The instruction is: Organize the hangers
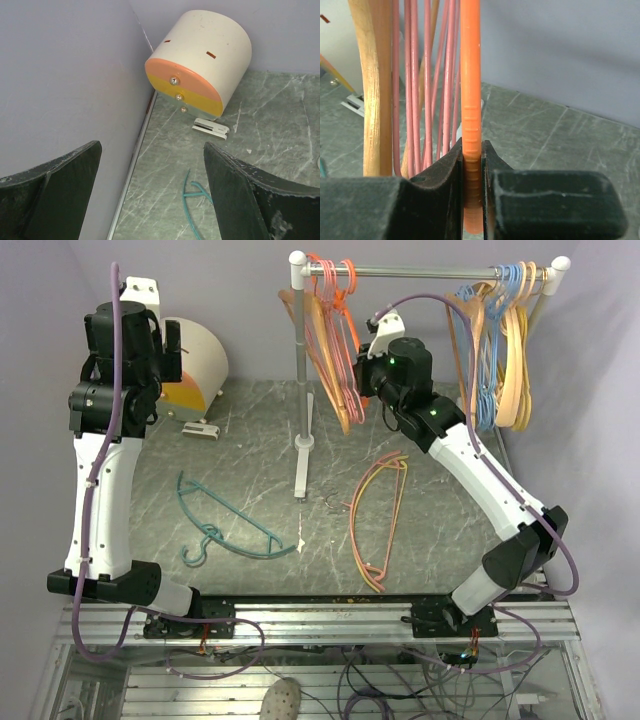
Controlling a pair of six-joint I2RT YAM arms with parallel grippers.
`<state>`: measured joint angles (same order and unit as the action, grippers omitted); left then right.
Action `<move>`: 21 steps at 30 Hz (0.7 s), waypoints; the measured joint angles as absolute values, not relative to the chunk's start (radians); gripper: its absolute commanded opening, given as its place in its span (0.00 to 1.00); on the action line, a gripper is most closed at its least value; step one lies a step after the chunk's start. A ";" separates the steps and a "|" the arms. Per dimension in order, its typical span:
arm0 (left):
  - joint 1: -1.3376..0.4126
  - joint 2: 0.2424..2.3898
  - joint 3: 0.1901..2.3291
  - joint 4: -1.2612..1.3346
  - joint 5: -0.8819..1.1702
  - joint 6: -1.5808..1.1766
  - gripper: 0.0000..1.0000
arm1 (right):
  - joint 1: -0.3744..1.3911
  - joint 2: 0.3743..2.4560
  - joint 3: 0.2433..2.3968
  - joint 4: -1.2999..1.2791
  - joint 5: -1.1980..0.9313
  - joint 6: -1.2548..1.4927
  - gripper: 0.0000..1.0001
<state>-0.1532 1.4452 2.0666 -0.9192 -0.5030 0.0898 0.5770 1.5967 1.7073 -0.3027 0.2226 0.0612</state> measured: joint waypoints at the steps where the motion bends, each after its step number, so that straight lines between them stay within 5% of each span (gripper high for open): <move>1: -0.153 1.445 2.067 -0.919 -0.502 0.090 0.94 | 0.577 1.599 1.708 -0.297 0.206 0.065 0.00; 13: -0.151 1.446 2.060 -0.919 -0.473 0.105 0.99 | 0.576 1.629 1.739 -0.294 0.061 0.073 0.00; 14: -0.151 1.444 2.053 -0.915 -0.454 0.118 0.99 | 0.576 1.632 1.742 -0.292 0.058 0.073 0.05; 16: -0.150 1.436 2.016 -0.907 -0.414 0.139 0.99 | 0.575 1.634 1.743 -0.289 0.056 0.073 0.32; 20: -0.147 1.434 1.919 -0.926 -0.294 0.205 0.99 | 0.576 1.613 1.718 -0.286 0.067 0.076 0.95; 21: -0.147 1.434 1.893 -0.931 -0.271 0.219 0.99 | 0.577 1.600 1.700 -0.284 0.076 0.081 0.99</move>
<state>-0.1471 1.4338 1.8927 -0.9310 -0.2714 0.2192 0.5770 1.6001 1.6997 -0.2844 0.0761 0.0814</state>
